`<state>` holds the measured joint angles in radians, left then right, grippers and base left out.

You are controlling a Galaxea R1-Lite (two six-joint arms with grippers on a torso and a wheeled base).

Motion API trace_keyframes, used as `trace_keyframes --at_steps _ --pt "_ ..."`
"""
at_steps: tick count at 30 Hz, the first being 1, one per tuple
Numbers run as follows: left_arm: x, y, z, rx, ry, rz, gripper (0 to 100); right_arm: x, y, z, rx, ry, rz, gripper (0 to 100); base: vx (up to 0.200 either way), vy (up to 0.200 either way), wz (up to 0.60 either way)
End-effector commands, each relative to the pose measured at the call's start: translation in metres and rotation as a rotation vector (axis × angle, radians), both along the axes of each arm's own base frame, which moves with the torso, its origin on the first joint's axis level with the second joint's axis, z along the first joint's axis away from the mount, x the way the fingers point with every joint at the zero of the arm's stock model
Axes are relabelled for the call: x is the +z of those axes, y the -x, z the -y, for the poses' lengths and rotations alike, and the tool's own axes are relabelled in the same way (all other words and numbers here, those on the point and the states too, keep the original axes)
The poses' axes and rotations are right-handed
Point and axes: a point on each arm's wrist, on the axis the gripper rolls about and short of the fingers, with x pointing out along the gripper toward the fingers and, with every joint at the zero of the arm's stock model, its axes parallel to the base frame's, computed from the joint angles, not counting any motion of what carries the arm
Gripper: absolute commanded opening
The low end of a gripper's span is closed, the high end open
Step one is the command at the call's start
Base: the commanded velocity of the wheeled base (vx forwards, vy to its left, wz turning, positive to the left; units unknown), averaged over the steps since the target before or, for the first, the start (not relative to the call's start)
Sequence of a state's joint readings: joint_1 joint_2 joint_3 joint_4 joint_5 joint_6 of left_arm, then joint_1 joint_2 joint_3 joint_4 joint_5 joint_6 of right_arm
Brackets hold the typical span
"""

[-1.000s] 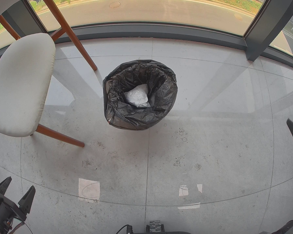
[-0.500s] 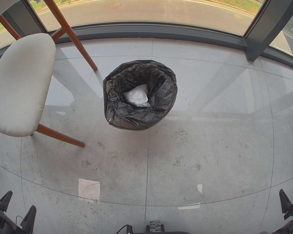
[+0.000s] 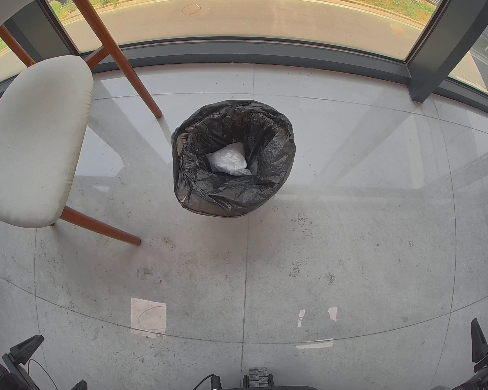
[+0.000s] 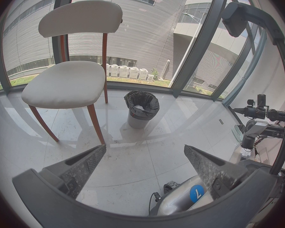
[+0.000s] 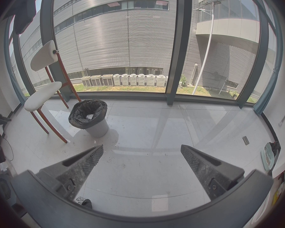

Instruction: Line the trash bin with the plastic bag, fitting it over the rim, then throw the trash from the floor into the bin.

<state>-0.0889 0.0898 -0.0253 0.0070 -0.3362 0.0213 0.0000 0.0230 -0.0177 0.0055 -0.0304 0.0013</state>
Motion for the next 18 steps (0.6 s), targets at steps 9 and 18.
trace_keyframes --at_steps 9,18 --pt "-0.0020 -0.0041 -0.0091 0.434 0.061 0.003 100 -0.0049 0.0000 0.0001 -0.002 0.000 -0.001 100 0.000 0.000 0.00" --pt "-0.0028 -0.0010 -0.0077 0.525 0.068 0.039 100 -0.0049 0.0000 0.0001 0.000 0.000 -0.001 100 0.000 0.000 0.00"
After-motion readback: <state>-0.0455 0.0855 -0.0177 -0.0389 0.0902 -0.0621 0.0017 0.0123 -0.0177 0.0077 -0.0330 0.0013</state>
